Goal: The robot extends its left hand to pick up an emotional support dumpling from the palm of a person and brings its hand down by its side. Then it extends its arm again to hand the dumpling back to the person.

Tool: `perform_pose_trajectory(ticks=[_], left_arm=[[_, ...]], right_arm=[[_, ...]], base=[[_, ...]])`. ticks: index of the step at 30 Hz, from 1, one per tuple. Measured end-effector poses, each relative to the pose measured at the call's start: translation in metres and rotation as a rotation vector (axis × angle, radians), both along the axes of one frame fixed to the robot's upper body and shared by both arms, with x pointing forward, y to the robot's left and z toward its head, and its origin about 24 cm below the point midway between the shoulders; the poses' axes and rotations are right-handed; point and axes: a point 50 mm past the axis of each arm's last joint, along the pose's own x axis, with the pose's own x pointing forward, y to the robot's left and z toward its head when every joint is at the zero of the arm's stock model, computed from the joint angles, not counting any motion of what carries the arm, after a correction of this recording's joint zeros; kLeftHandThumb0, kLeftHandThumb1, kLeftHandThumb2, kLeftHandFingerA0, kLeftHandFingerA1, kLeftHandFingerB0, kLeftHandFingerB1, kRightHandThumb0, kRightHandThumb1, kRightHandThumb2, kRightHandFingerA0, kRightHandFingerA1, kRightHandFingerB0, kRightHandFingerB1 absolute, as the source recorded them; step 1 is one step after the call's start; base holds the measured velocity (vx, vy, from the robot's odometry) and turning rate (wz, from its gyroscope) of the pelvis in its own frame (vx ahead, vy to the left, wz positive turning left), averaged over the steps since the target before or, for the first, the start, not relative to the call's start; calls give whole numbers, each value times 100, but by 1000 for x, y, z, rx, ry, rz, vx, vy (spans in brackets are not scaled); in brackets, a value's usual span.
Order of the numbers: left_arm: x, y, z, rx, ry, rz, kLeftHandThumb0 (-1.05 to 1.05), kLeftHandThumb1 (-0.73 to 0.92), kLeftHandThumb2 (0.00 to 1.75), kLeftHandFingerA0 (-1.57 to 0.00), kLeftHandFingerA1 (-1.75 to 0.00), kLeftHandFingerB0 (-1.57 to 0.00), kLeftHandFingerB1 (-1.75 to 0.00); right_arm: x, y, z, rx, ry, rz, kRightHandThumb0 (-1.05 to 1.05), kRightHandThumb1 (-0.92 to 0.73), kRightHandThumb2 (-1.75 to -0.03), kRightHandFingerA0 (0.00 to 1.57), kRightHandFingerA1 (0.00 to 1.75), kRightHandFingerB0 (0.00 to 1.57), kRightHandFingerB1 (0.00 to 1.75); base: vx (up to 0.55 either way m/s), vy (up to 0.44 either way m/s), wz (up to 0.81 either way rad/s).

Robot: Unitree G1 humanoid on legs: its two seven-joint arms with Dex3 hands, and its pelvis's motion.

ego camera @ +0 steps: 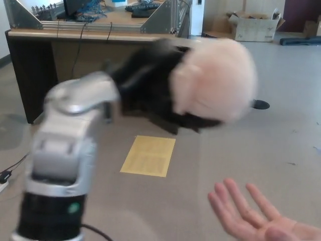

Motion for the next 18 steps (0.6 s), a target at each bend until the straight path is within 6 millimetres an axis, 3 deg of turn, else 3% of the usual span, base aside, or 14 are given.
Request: perform_pose_trajectory(ticks=[3,4,8,10,12,14,18], left_arm=[[4,27,-7,-85,54,56,-17,84,65,-89,-151,-79,-102],[5,46,-16,-144,99,94,-16,88,66,-88,-146,-82,-102],[2,84,-36,-253,179,171,-18,89,67,-83,-149,-78,-99],[-3,111,-59,-341,258,234,-13,88,73,-76,-152,-77,-98],[-7,124,-70,-383,295,262,-13,87,69,-80,-146,-83,-89],[-17,150,-94,-461,375,318,-13,87,69,-80,-146,-83,-89],[-32,176,-126,-556,483,379,-15,84,67,-80,-140,-87,-80]], right_arm=[[0,0,0,1,0,5,-30,-60,-58,78,47,65,41],[0,0,0,1,0,9,-30,-59,-57,79,47,65,41],[0,0,0,2,0,14,-30,-60,-57,79,46,65,41],[-1,0,0,4,0,12,-28,-60,-57,78,47,65,42],[-1,-1,0,5,0,11,-29,-60,-57,79,47,65,41],[-3,-2,-2,9,1,7,-29,-60,-57,79,47,65,41],[-9,-5,-7,13,13,-4,-28,-60,-57,79,48,65,42]], base=[[0,0,0],[0,0,0],[0,0,0],[0,0,0],[0,0,0],[0,0,0],[0,0,0]])
